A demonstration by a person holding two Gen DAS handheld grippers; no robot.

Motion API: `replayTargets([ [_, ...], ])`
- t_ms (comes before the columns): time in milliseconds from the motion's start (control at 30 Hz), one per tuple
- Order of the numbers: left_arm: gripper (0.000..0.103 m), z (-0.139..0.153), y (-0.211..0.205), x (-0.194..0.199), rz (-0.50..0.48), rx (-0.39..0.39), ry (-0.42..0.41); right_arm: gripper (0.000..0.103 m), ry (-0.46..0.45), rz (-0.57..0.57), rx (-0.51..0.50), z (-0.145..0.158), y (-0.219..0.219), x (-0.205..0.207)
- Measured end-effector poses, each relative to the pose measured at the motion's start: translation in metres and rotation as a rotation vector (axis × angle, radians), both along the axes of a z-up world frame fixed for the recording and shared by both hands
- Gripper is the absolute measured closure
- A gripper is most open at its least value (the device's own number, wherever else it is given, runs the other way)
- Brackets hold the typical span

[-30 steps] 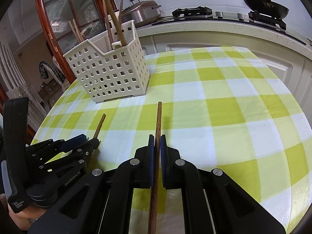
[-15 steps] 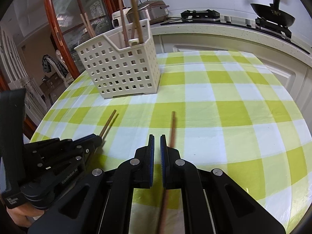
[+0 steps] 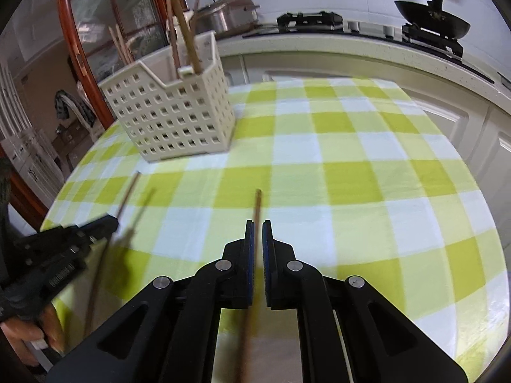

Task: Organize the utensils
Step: 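Lift both held chopsticks upright and carry them over the white caddy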

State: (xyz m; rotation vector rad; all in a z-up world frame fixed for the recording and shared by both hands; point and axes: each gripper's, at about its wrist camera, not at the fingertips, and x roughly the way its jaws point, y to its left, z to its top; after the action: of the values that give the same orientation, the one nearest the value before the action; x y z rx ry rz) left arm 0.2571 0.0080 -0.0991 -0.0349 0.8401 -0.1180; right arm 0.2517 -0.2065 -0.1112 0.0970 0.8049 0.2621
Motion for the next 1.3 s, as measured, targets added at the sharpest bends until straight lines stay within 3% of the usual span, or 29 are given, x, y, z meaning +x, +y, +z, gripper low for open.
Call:
replayTargets([
  [333,0.097,0.006,0.002,-0.007,-0.003,-0.002,-0.021,0.095,0.08,0.058,-0.097,-0.021,0.023,0.007],
  [600,0.097,0.005,0.004,-0.011,-0.003,-0.016,-0.02,0.095,0.056,0.091,-0.153,-0.02,0.028,0.005],
  [733,0.097,0.01,0.004,-0.015,-0.008,-0.015,-0.037,0.096,0.051,0.09,-0.136,-0.02,0.026,0.007],
  [1000,0.097,0.037,0.014,-0.031,0.015,-0.041,-0.107,0.096,-0.133,0.124,0.002,0.034,0.025,-0.015],
  [1300,0.097,0.083,0.016,-0.067,0.023,-0.037,-0.247,0.096,-0.281,0.155,0.036,0.081,0.032,-0.047],
])
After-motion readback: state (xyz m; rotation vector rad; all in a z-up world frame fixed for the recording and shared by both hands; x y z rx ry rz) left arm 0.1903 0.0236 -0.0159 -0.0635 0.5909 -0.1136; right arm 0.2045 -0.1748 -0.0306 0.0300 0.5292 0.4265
